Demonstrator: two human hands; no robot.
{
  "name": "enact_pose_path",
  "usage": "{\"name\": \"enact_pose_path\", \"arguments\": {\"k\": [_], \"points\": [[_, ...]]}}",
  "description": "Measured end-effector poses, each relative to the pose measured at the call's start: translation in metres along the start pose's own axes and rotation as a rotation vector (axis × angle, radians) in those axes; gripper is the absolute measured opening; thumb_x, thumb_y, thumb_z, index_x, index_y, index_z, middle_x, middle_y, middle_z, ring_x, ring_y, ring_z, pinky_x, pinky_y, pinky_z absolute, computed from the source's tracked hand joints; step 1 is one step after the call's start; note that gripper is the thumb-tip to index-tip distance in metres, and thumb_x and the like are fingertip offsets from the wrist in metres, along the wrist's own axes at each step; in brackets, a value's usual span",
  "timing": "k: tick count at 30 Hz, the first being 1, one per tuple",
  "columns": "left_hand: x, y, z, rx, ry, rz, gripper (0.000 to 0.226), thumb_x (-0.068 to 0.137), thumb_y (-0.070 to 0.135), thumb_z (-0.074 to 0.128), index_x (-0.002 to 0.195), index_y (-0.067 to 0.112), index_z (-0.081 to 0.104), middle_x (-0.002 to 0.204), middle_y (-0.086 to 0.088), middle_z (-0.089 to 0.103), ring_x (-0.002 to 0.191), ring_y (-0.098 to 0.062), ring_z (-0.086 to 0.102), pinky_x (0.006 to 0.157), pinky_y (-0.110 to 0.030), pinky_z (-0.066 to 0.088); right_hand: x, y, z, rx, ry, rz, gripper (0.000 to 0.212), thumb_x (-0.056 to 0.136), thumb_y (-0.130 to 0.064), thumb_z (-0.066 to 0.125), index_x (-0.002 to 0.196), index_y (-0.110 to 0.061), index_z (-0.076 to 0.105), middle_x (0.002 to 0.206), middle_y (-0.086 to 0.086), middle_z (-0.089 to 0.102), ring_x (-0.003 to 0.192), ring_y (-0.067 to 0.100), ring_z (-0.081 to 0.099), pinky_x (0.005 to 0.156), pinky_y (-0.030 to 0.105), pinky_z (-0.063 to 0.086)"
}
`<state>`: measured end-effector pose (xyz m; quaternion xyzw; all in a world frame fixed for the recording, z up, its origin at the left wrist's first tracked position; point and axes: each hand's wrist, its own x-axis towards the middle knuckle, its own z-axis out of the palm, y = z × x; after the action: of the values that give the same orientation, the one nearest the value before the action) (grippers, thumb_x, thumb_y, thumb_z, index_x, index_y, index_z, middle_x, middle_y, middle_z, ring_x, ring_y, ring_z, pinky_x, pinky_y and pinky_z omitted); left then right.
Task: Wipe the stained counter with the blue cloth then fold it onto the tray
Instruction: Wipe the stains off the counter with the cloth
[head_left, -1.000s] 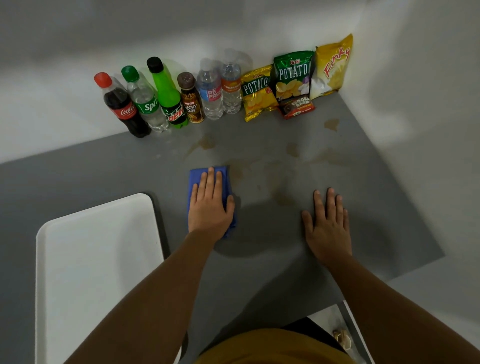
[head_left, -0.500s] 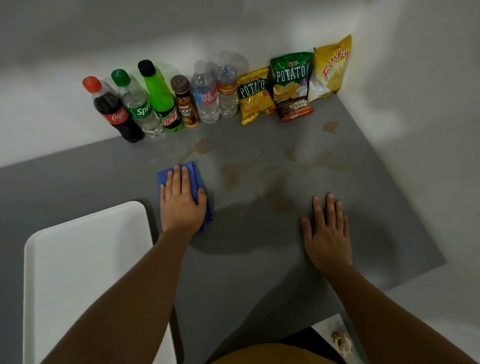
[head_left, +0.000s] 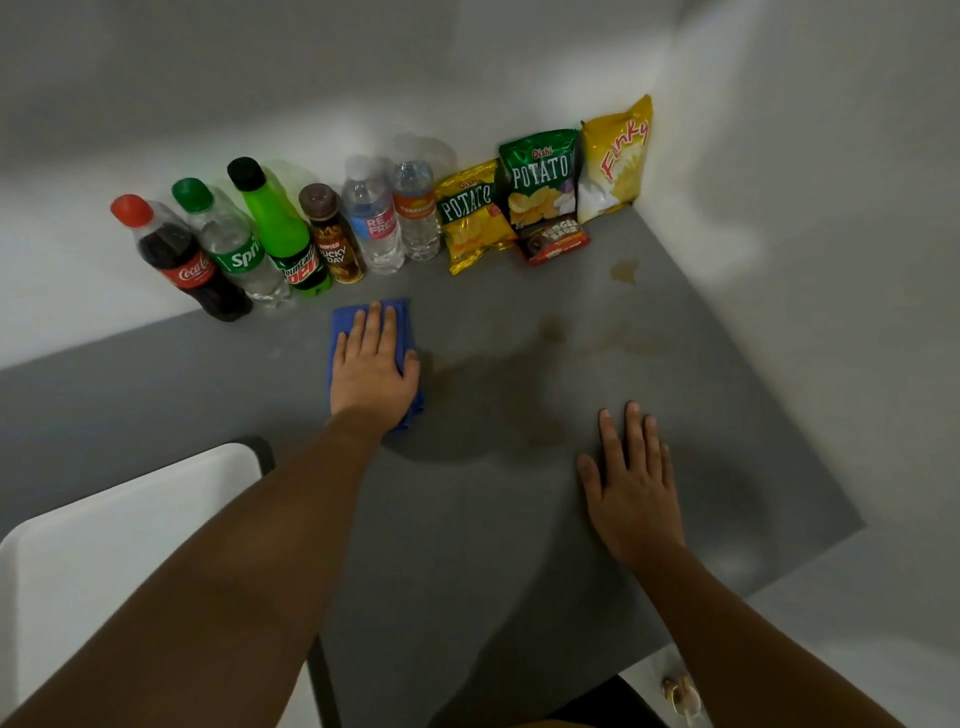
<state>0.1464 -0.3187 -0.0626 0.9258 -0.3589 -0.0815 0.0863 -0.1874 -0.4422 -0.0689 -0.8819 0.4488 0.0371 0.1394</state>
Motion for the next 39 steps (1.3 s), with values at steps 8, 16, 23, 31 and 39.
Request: {"name": "enact_pose_path", "arguments": {"k": [8, 16, 23, 31, 39], "points": [[-0.068, 0.007, 0.011, -0.059, 0.013, 0.119, 0.070, 0.103, 0.056, 0.024, 0.164, 0.024, 0.010, 0.172, 0.003, 0.006, 0.158, -0.017, 0.002, 0.129, -0.041, 0.007, 0.000, 0.000, 0.004, 0.022, 0.037, 0.012, 0.066, 0.104, -0.062, 0.017, 0.163, -0.035, 0.003, 0.172, -0.002, -0.009, 0.157, 0.019, -0.013, 0.127, 0.043, 0.002], [-0.057, -0.029, 0.006, -0.061, 0.091, -0.023, 0.072, 0.101, 0.055, 0.029, 0.163, 0.021, 0.015, 0.170, -0.005, 0.016, 0.157, -0.026, 0.013, 0.127, -0.045, 0.011, 0.000, 0.004, 0.005, 0.023, 0.023, 0.003, 0.068, 0.102, -0.067, 0.010, 0.162, -0.039, -0.006, 0.170, -0.005, -0.017, 0.155, 0.016, -0.020, 0.127, 0.041, -0.002], [-0.004, -0.020, 0.001, -0.007, 0.047, -0.069, 0.071, 0.103, 0.050, 0.028, 0.164, 0.020, 0.009, 0.172, -0.004, 0.007, 0.158, -0.024, 0.005, 0.128, -0.045, 0.006, 0.000, 0.002, 0.005, 0.004, 0.021, -0.002, 0.068, 0.103, -0.065, 0.011, 0.162, -0.036, -0.006, 0.171, -0.002, -0.017, 0.156, 0.019, -0.020, 0.127, 0.042, -0.002], [0.005, 0.042, 0.010, 0.016, -0.008, 0.058, 0.071, 0.102, 0.049, 0.024, 0.164, 0.018, 0.006, 0.172, -0.003, 0.004, 0.159, -0.021, 0.001, 0.128, -0.043, 0.002, 0.000, 0.002, 0.005, -0.008, 0.027, 0.001, 0.068, 0.103, -0.064, 0.009, 0.163, -0.034, -0.004, 0.171, -0.002, -0.016, 0.156, 0.020, -0.019, 0.127, 0.042, -0.001], [-0.051, 0.099, 0.025, -0.004, -0.075, 0.141, 0.070, 0.104, 0.051, 0.018, 0.163, 0.019, -0.002, 0.172, -0.003, -0.004, 0.158, -0.020, -0.003, 0.127, -0.039, -0.004, -0.001, 0.001, 0.003, 0.009, 0.016, -0.001, 0.069, 0.103, -0.065, 0.009, 0.163, -0.034, -0.005, 0.171, -0.001, -0.017, 0.155, 0.019, -0.022, 0.128, 0.044, 0.001]]}}
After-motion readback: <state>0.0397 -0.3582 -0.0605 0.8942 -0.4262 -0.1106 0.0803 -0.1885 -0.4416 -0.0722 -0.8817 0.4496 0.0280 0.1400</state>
